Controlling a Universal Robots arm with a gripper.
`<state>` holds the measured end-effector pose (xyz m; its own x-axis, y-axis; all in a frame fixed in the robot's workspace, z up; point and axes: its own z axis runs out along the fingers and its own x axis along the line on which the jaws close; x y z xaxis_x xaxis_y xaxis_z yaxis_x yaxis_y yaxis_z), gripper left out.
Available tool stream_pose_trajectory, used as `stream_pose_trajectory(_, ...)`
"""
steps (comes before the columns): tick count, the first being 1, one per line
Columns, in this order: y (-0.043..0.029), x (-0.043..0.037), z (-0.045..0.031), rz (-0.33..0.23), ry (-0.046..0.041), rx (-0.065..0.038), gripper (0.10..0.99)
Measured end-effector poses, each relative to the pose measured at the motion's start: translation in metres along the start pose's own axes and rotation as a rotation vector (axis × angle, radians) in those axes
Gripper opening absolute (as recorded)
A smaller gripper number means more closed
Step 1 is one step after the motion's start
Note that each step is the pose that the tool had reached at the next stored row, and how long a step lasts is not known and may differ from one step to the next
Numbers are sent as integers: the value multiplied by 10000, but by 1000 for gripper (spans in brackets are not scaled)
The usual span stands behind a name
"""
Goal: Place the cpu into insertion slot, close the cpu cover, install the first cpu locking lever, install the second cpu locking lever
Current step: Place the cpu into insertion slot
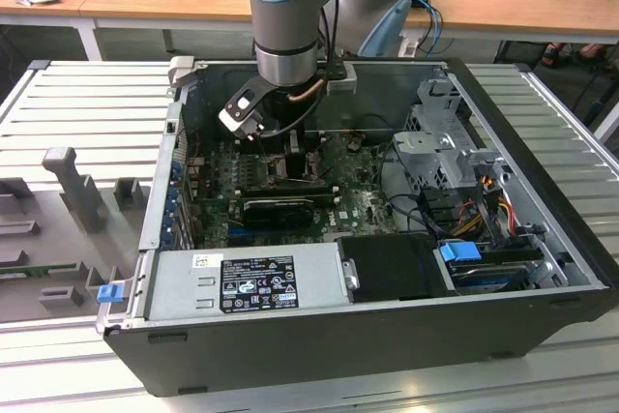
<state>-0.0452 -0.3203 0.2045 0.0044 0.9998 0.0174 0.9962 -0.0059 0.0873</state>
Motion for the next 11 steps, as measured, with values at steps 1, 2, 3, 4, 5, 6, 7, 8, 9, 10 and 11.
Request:
stream_pose_trajectory(1,3,1,-34,0,2,1,604)
stream_pose_trajectory(2,5,1,-54,0,2,2,604)
stream_pose_trajectory(3,6,1,-69,0,2,6,604)
stream_pose_trajectory(4,7,1,-80,-1,2,9,604)
stream_pose_trajectory(5,8,2,-88,-1,1,11,604)
stream_pose_trajectory(6,9,2,-101,-1,2,12,588)
stream_pose_trajectory(7,9,2,-107,0,1,12,588)
stream_pose_trajectory(8,10,2,-112,0,2,12,522)
stream_pose_trajectory(9,11,2,-119,0,1,13,459)
stream_pose_trajectory(10,11,2,-124,0,2,12,396)
stream_pose_trajectory(11,12,2,-131,0,2,13,396)
